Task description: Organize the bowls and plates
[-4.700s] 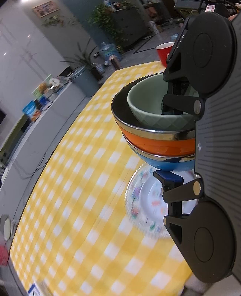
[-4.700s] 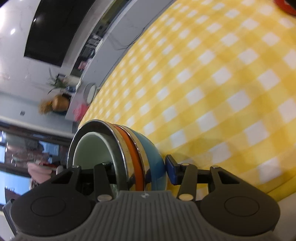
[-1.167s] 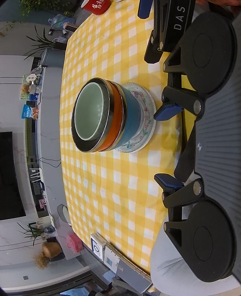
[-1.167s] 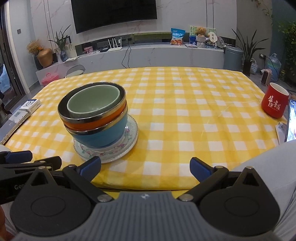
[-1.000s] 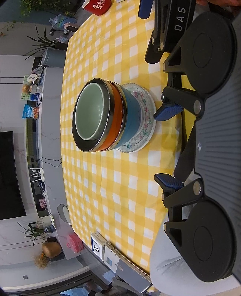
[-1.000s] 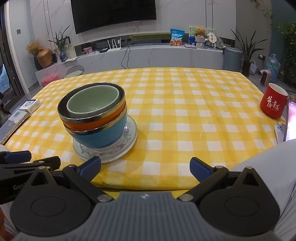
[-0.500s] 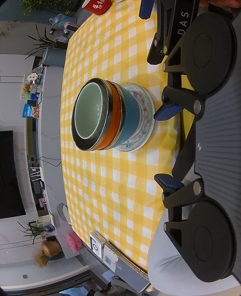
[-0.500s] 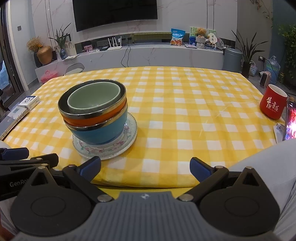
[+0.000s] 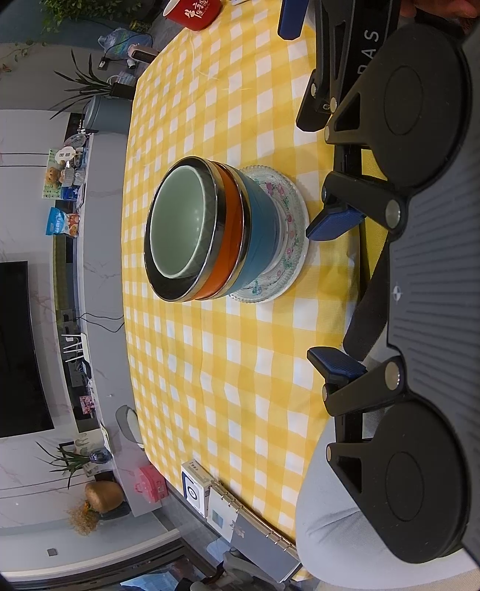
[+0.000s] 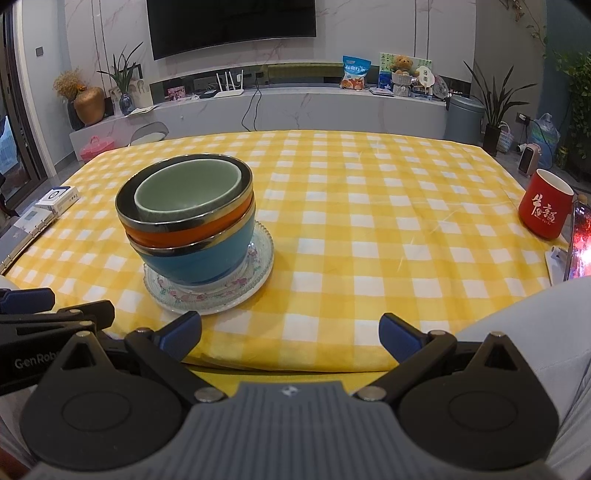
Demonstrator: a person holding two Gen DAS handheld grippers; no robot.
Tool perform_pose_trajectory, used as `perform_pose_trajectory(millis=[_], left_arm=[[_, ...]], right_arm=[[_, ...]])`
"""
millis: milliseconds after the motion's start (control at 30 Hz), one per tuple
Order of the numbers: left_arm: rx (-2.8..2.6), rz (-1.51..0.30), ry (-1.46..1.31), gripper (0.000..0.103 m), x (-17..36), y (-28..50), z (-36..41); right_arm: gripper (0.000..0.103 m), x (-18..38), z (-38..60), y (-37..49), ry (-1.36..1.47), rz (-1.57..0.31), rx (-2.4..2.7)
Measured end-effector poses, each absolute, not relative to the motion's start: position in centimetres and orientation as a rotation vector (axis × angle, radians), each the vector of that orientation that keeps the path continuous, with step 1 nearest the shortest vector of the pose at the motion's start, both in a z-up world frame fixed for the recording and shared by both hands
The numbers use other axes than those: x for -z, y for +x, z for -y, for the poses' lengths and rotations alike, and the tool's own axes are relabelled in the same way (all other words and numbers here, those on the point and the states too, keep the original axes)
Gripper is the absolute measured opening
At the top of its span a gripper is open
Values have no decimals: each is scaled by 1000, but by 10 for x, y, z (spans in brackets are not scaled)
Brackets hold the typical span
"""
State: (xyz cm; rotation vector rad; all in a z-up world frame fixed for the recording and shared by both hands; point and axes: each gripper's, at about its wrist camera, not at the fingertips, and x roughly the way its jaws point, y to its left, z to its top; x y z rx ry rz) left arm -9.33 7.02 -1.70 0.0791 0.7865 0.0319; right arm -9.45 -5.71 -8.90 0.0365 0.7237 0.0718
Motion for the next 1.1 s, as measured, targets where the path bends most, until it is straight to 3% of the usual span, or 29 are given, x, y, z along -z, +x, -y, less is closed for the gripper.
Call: perform_pose_trajectory(millis=[1100], left_arm=[[-35, -779, 90, 77, 15, -96, -70]], right_arm=[[100, 91, 55, -95, 16, -728, -69]])
